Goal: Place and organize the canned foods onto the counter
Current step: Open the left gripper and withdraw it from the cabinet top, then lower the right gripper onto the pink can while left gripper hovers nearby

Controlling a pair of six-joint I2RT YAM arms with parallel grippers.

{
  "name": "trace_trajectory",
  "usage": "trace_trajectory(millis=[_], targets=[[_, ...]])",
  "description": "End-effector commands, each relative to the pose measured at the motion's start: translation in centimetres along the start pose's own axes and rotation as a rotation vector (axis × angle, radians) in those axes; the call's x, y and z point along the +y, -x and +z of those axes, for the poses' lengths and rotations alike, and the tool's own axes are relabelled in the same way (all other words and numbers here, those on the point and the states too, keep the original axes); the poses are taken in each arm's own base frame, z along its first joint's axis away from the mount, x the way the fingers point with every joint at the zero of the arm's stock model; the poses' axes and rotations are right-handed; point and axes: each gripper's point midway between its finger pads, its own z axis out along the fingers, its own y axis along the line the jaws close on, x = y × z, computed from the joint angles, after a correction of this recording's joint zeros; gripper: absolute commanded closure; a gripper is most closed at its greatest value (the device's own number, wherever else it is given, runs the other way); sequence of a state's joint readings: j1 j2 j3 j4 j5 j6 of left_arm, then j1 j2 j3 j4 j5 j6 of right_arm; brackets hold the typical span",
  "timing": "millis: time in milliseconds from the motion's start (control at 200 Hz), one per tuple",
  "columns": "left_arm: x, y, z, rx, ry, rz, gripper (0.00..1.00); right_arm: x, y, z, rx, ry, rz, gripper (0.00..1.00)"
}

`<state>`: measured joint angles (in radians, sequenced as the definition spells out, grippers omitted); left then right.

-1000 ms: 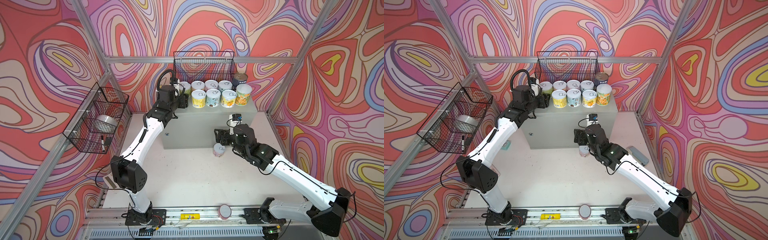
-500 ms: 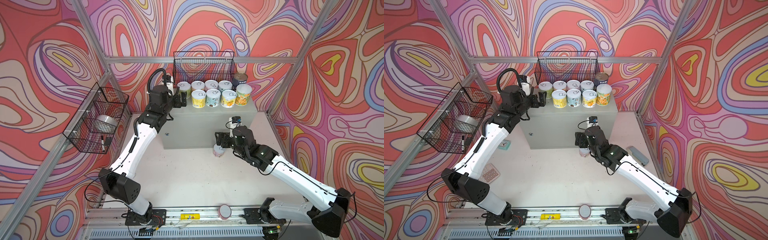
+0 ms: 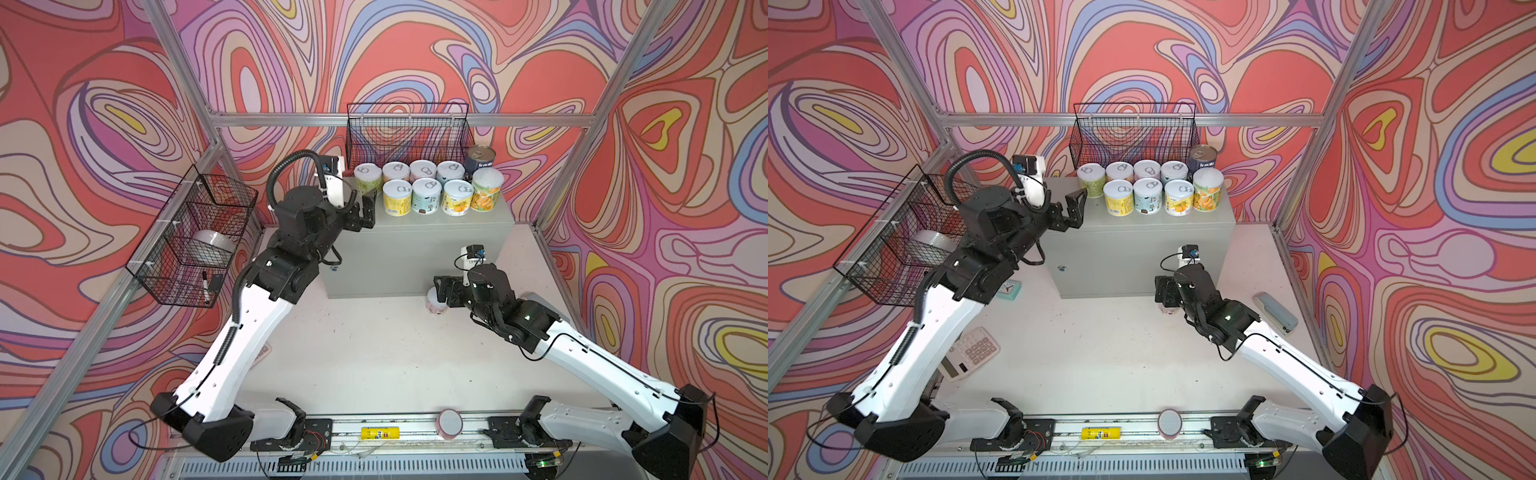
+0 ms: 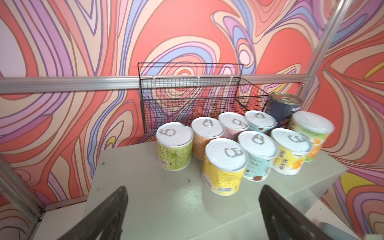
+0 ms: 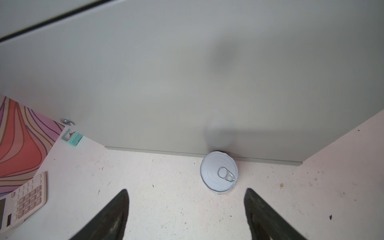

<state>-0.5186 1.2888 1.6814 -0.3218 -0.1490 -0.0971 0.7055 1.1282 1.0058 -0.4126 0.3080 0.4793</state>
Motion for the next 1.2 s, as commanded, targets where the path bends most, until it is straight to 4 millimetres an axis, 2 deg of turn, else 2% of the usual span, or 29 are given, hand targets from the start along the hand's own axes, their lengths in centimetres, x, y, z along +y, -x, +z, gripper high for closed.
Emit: trace_trajectory(millis=[0,95,255,426,546,726,906,1082,1192], targets=[[1.3,-0.9,-1.8,0.044,0.057,0.031,0.0,-0.1,-0.2,-0.1,-0.001,0.012,0.015,0.1],[1.4,-1.1,-3.4,0.04,0.048,0.019,0.0,-0.3,-0.7,0.0,0.004,0.009,0.016,0.1],[1.9,-2.8,-5.3,0.071,0.054,0.003,0.0,-1.0,-1.8,-0.1,0.027,-0.008,0.018,0.1],[2.5,-4.3,-6.7,0.088,0.067,0.0,0.0,-2.7,-3.1,-0.7,0.037,-0.054,0.02,0.07],[1.5,-5.0,-7.8,0.106,0.006,-0.009,0.0,-3.7,-5.2,-0.6,0.064,-0.069,0.057,0.03],[-0.1,-7.9,-8.8,0.165,-0.08,-0.015,0.0,-4.6,-8.2,0.8,0.122,-0.093,0.091,0.02],[-2.6,-12.6,-9.8,0.249,-0.183,-0.024,0.0,-5.7,-10.3,2.3,0.148,-0.139,0.088,0.02],[-3.9,-19.6,-10.3,0.348,-0.249,-0.103,0.0,-6.0,-12.1,4.5,0.175,-0.161,0.069,0.02],[-3.3,-25.0,-10.6,0.385,-0.235,-0.168,0.0,-5.6,-12.5,6.2,0.169,-0.155,0.054,0.02]])
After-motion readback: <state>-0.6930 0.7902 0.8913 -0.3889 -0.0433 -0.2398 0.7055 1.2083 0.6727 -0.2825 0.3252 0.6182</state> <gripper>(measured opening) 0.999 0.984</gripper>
